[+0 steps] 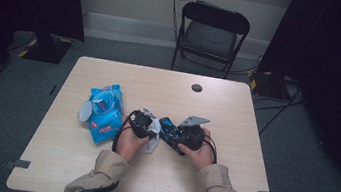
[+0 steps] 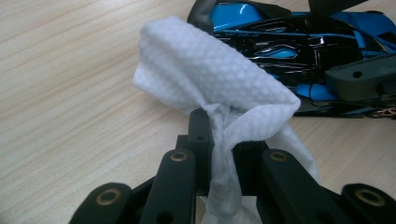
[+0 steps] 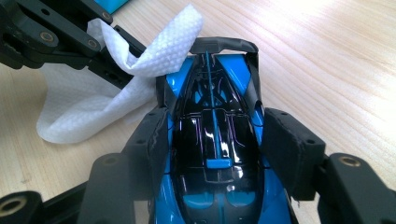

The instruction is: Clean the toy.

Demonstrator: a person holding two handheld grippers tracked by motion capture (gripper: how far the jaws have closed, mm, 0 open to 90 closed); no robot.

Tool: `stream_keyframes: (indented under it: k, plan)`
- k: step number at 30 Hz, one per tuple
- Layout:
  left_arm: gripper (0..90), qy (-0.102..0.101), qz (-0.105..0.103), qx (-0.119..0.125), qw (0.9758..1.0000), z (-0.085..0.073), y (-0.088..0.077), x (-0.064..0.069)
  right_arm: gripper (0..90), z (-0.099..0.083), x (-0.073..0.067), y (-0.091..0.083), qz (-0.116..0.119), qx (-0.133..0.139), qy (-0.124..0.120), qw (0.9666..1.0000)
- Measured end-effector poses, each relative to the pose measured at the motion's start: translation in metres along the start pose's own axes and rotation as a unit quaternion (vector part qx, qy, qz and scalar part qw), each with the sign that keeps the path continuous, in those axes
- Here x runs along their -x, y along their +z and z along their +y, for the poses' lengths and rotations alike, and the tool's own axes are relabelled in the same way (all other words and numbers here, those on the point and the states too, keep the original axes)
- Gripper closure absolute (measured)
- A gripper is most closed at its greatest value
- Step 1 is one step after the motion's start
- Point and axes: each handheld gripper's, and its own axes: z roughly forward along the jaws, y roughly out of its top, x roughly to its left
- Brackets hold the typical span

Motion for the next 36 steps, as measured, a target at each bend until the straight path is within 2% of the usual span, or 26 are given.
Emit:
stream_keyframes:
  k: [2, 6, 9, 11, 13, 15, 18, 26, 32, 36]
  plan:
    - [81.9, -0.004, -0.01, 0.0, 0.9999, 0.0, 0.001, 0.002, 41.9, 0.0, 0.0, 0.0, 0.0, 0.0, 0.0, 1.0]
    - [82.9, -0.005, -0.013, -0.005, 0.9999, 0.001, 0.001, 0.006, 41.9, 0.0, 0.0, 0.0, 0.0, -0.001, -0.001, 1.0]
    - [83.2, -0.01, -0.029, -0.006, 0.9995, 0.0, 0.001, 0.01, 41.9, 0.0, 0.0, 0.0, 0.0, -0.002, -0.002, 1.0]
    - [83.3, -0.004, -0.032, -0.006, 0.9994, 0.0, 0.002, 0.015, 42.0, 0.0, 0.0, 0.0, 0.0, -0.002, -0.002, 1.0]
    - [83.3, 0.007, -0.027, -0.008, 0.9996, 0.001, 0.003, 0.019, 41.9, 0.0, 0.0, 0.0, 0.0, -0.003, -0.003, 1.0]
    - [83.3, 0.006, -0.034, -0.01, 0.9994, 0.001, 0.003, 0.022, 41.9, 0.001, 0.0, 0.0, 0.0, -0.004, -0.004, 1.0]
    - [83.4, 0.001, -0.056, -0.005, 0.9984, -0.001, 0.004, 0.026, 41.9, 0.0, 0.0, -0.001, -0.001, -0.003, -0.004, 1.0]
    - [83.4, 0.024, -0.081, -0.012, 0.9963, 0.001, 0.008, 0.047, 41.9, 0.001, -0.001, 0.0, -0.001, -0.005, -0.005, 1.0]
    - [83.4, 0.035, -0.087, -0.013, 0.9955, 0.001, 0.01, 0.057, 41.9, 0.001, 0.0, 0.0, -0.001, -0.004, -0.004, 1.0]
    - [83.3, 0.033, -0.092, -0.01, 0.9951, 0.0, 0.01, 0.059, 42.0, 0.001, 0.0, -0.001, -0.001, -0.005, -0.005, 1.0]
